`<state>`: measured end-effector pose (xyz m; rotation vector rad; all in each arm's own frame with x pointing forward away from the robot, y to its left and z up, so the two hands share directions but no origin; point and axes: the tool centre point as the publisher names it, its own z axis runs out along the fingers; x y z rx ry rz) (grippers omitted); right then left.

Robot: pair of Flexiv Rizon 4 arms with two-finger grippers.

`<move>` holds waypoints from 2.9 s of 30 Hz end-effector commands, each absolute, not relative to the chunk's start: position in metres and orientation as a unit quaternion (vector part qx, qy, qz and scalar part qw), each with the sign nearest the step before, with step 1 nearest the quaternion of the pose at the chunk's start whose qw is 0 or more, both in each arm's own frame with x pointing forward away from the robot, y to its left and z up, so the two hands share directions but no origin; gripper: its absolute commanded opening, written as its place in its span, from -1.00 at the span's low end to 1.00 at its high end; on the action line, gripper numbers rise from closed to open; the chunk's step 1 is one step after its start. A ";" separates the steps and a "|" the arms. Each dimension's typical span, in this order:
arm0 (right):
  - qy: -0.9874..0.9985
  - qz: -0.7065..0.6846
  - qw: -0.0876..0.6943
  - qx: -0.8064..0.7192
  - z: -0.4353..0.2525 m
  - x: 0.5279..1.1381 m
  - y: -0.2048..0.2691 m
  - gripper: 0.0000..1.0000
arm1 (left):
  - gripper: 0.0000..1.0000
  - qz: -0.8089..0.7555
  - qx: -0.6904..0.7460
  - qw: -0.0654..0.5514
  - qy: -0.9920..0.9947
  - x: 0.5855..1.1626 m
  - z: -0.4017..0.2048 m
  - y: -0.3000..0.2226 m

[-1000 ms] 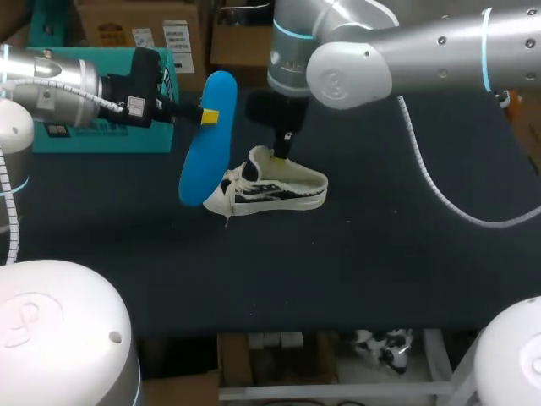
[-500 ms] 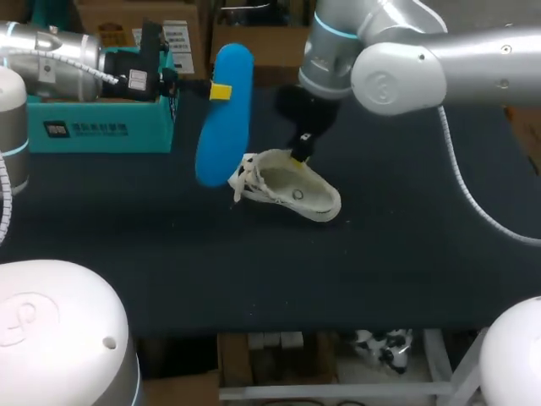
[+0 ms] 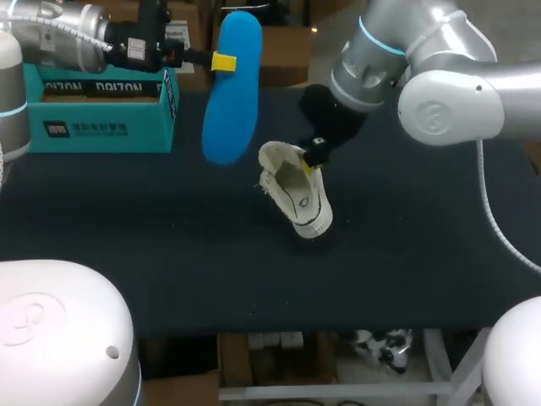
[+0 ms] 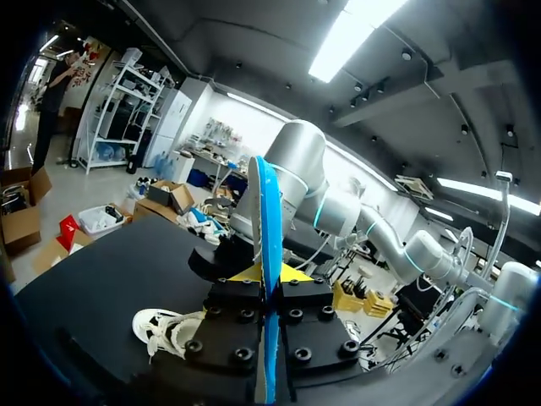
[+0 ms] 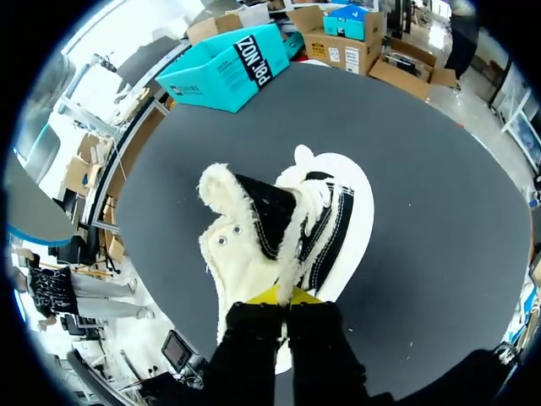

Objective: Open the shoe tongue, take the insole out of the shoe, put the insole back into the shoe, and pack the shoe into the shoebox

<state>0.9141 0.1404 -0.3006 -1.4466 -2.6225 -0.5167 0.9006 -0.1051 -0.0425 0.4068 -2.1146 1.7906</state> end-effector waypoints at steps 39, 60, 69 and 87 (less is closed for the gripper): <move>-0.774 -0.322 -0.005 -0.546 -0.318 0.918 0.124 -1.00 | -1.00 0.628 0.107 0.229 -0.736 0.942 -0.021 -0.114; -0.795 -0.231 0.042 -0.560 -0.287 0.906 0.092 1.00 | -1.00 0.637 0.134 0.248 -0.717 0.934 -0.005 -0.119; -0.797 -0.217 0.053 -0.561 -0.277 0.899 0.080 1.00 | -1.00 0.646 0.156 0.237 -0.708 0.913 0.012 -0.130; -0.797 -0.217 0.053 -0.561 -0.277 0.899 0.080 1.00 | -1.00 0.678 0.190 0.217 -0.676 0.862 0.001 -0.132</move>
